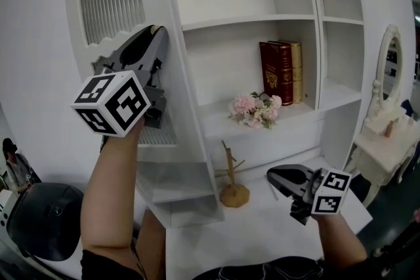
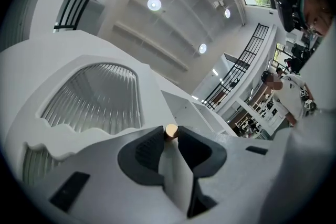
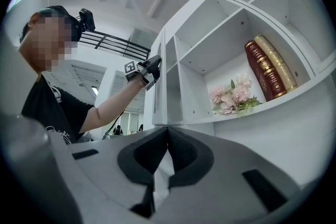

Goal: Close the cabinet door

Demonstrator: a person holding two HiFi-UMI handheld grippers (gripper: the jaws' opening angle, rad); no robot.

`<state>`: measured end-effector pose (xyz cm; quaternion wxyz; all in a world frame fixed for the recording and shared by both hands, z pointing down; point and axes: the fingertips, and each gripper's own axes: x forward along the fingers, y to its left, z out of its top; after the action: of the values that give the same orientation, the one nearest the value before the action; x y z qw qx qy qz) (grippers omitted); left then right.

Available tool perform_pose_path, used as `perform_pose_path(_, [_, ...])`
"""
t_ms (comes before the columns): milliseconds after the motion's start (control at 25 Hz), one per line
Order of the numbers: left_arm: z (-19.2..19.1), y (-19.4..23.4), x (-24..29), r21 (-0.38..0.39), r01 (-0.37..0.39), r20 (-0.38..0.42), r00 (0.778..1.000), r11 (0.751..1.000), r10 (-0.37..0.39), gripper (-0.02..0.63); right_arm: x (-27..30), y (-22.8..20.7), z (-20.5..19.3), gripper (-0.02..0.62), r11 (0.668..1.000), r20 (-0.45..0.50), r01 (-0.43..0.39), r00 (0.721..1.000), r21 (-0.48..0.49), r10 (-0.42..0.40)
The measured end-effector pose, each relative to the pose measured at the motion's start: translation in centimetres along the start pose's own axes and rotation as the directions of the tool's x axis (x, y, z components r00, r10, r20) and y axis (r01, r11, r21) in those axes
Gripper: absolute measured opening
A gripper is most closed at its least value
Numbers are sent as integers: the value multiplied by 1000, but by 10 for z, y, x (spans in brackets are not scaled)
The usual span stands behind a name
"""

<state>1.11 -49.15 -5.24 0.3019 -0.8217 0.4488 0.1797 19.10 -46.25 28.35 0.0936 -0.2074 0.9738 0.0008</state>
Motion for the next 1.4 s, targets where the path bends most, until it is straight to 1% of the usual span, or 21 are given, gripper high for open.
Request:
perform_pose_path(160, [-8, 4, 9, 32, -18, -9, 1000, 999, 18, 86, 2, -8, -4, 5, 1000, -6, 1, 1000, 10, -1])
perform_pose_path(360, [-20, 10, 20, 59, -41, -43, 998, 997, 43, 86, 4, -16, -6, 5, 1000, -1, -3, 1000, 18, 3])
perform_pose_path(800, [-46, 28, 44, 128, -119, -105, 985, 985, 133, 86, 2, -32, -17, 5, 999, 2, 1, 1000, 49, -1])
perform_pose_path(960, [-48, 30, 45, 159, -148, -94, 982, 976, 164, 84, -1, -38, -23, 5, 998, 6, 6, 1000, 68, -6])
perform_pose_path(1200, [-48, 30, 45, 156, -142, -94, 983, 978, 158, 84, 0, -46, -37, 5, 993, 6, 7, 1000, 121, -8])
perform_pose_path(1320, [-47, 30, 45, 155, -143, -94, 983, 978, 159, 86, 0, -42, -40, 5, 991, 6, -8, 1000, 133, 8])
perform_pose_path(1400, [-48, 30, 45, 141, -142, -94, 983, 980, 156, 85, -1, -40, -41, 5, 990, 6, -12, 1000, 137, 12])
